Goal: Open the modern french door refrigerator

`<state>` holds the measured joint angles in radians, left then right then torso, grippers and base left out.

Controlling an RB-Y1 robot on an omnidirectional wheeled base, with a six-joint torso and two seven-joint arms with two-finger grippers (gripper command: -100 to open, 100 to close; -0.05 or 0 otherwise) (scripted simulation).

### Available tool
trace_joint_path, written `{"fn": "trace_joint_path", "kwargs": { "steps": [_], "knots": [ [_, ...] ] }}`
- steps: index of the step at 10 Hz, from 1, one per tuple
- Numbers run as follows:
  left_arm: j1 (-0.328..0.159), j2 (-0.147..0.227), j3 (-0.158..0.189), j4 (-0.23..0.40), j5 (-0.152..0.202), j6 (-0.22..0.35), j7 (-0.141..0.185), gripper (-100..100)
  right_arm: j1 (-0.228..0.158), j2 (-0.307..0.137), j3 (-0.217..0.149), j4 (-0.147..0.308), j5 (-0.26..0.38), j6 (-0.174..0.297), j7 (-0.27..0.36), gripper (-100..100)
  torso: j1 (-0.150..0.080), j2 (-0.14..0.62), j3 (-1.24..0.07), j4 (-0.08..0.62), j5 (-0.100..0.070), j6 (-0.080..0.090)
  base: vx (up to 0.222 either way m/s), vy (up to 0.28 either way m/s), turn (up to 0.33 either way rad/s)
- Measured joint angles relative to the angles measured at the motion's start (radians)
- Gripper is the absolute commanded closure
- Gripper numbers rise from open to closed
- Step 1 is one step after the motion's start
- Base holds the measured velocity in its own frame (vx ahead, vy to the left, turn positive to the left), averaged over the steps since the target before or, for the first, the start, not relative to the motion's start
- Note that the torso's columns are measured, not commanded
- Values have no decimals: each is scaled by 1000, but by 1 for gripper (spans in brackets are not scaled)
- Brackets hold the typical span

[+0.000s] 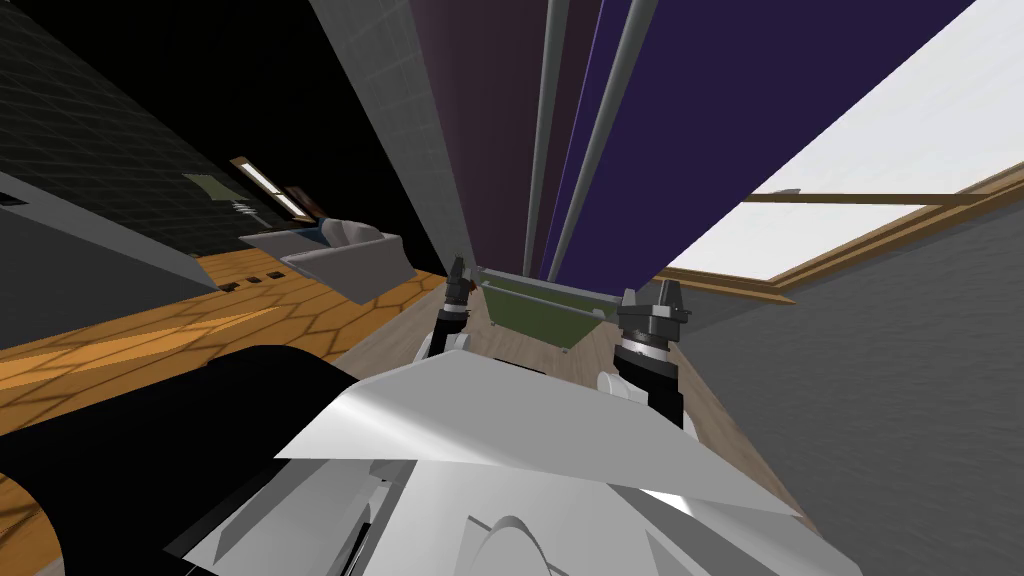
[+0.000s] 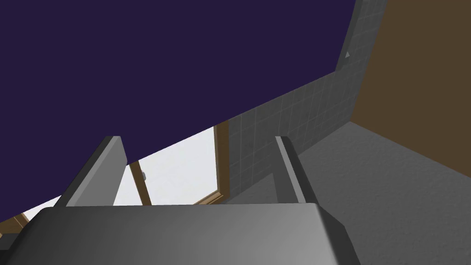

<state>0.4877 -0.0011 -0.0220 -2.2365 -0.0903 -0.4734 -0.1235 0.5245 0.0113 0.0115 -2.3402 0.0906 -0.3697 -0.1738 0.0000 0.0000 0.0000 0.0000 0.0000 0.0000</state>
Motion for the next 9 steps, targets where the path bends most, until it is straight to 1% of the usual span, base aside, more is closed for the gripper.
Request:
{"fn": "trace_joint_path", "kwargs": {
  "steps": [1,2,9],
  "knots": [
    [0,0,0,0,0,0,0,0,0,0,0,0,0,0,0,0,0,40,-82,41,0,0,0,0,0],
    [0,0,0,0,0,0,0,0,0,0,0,0,0,0,0,0,0,104,-209,105,0,0,0,0,0],
    [0,0,0,0,0,0,0,0,0,0,0,0,0,0,0,0,0,618,-1234,617,0,0,0,0,0]
  ]
}}
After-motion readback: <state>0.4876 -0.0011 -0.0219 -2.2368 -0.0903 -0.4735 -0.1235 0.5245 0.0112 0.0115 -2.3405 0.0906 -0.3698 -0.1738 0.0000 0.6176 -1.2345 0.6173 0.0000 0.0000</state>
